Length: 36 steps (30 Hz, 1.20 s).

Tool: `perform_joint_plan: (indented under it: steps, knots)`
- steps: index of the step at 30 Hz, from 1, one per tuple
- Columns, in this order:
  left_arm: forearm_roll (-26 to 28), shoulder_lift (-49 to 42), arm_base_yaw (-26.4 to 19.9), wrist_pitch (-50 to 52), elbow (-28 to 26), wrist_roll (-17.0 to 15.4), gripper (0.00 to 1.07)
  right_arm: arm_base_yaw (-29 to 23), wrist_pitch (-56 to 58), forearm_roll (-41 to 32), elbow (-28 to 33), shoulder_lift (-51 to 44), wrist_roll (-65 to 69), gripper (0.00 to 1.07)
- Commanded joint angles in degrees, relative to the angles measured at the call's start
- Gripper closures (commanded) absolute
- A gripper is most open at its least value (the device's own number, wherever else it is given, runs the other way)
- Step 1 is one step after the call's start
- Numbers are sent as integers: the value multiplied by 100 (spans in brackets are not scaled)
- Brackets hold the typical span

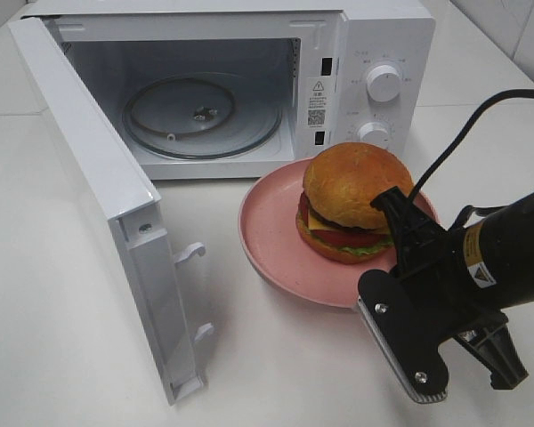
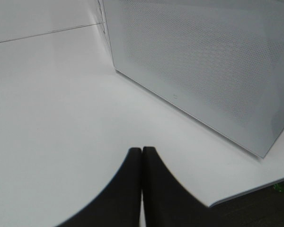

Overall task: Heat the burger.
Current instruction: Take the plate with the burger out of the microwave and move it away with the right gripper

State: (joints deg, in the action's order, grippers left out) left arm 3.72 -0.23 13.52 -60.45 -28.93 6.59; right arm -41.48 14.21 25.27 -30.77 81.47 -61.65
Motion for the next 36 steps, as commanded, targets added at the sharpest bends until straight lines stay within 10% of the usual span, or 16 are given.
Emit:
perform_joint_plan:
  steps: [1,19,36]
  knots:
    - [17,-126,-23,74,11,-17,106,17,-132,447,86,-212,630,107]
    - [17,-126,-23,74,11,-17,106,229,281,3054,762,-235,4658,107]
    - [17,-126,-23,74,11,-17,106,2750,-395,3054,762,-195,4131,107]
